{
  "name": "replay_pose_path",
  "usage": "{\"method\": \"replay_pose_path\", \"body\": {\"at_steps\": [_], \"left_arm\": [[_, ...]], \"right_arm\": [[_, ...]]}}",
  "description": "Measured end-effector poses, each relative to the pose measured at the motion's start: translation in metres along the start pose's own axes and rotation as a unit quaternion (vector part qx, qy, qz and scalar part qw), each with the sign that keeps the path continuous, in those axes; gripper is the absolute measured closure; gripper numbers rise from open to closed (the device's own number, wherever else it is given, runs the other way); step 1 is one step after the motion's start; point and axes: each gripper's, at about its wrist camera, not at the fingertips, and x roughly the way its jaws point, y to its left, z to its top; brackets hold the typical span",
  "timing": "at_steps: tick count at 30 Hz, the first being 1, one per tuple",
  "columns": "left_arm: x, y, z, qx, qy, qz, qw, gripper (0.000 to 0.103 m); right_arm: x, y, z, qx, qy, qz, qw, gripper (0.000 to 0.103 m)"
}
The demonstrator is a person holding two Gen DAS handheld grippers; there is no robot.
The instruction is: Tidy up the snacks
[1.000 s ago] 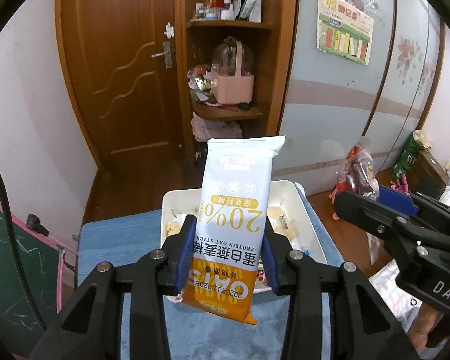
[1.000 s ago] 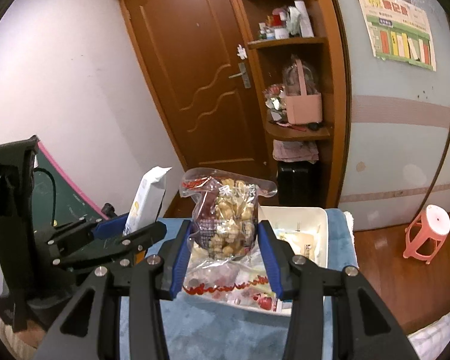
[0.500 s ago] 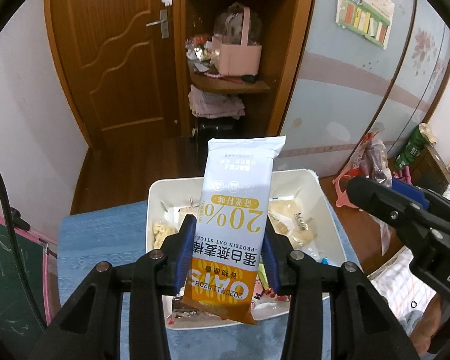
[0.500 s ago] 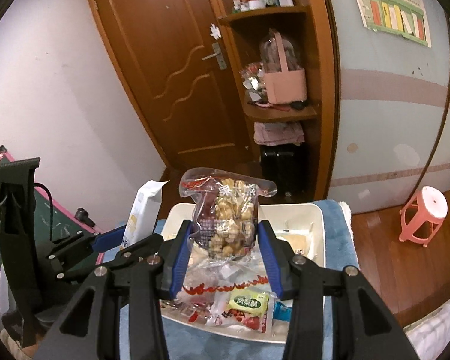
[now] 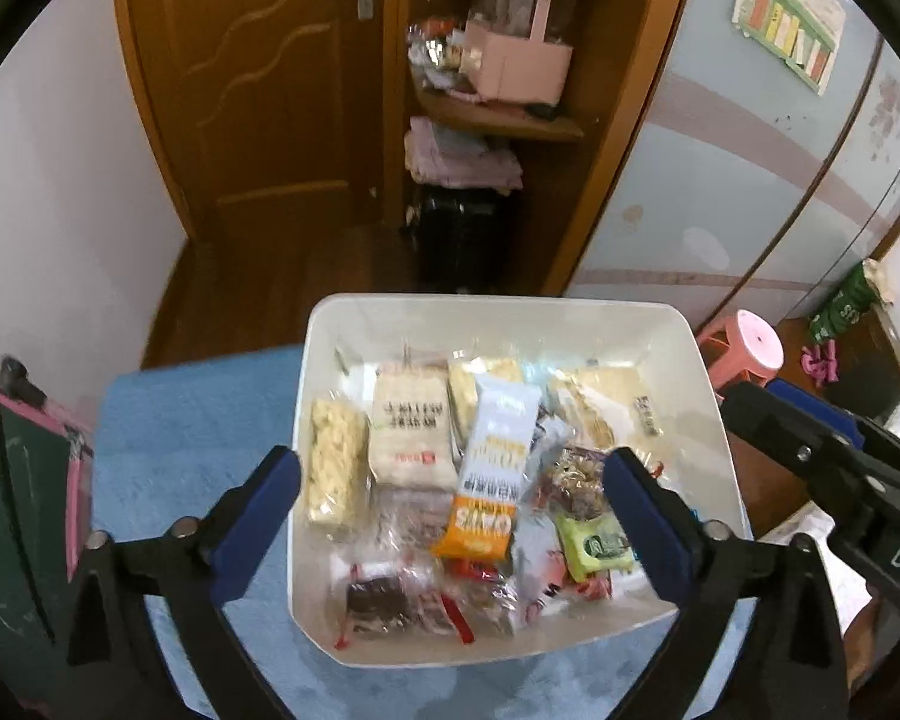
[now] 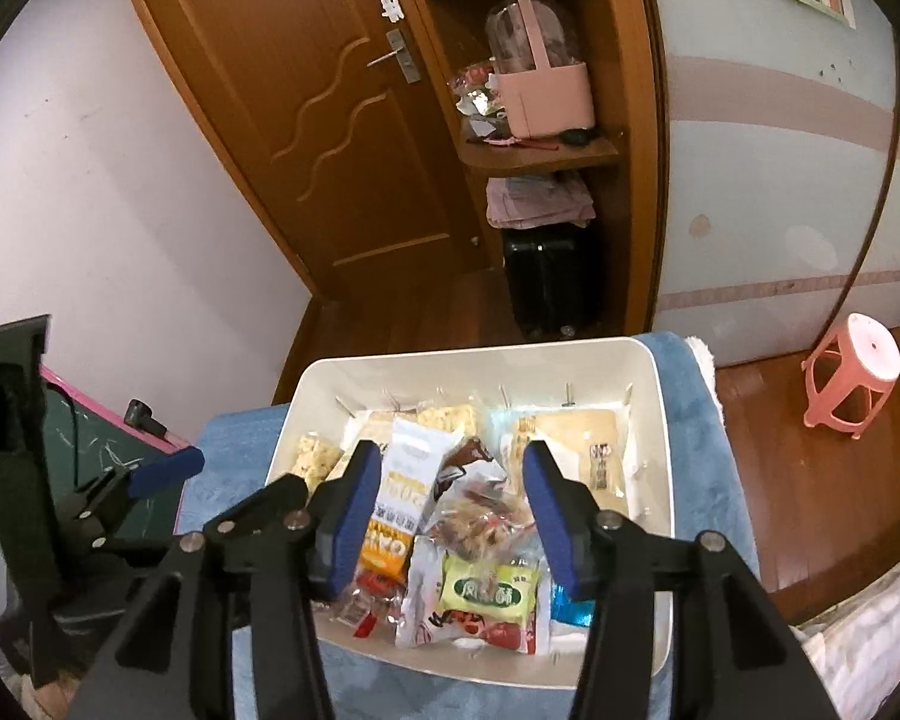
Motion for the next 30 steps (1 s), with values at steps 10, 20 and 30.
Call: {"method": "replay_pose_path", "body": {"at_steps": [10,20,30], "left_arm": [[-0.022,-0.012,-0.021,-0.004,-0.016,0.010,0.9998,0.001],[-0.083,-0.033,-0.058,-0.005,-0.043,0.014,0.9990,0.001],[-0.153,-0.044,-0.122,-0.011,-0.058,0.035,0.9976,0.001]], "right_arm": [[-0.021,-0.006,-0.019,0.014,-0.006,0.002,1.000,0.052],[-0.076,-0.011,-0.053,0.010,-0.019,0.007,1.000,0.052],[-0.146,-0.004,-0.111,-0.013,-0.020,0.029,0.999,0.051]]}}
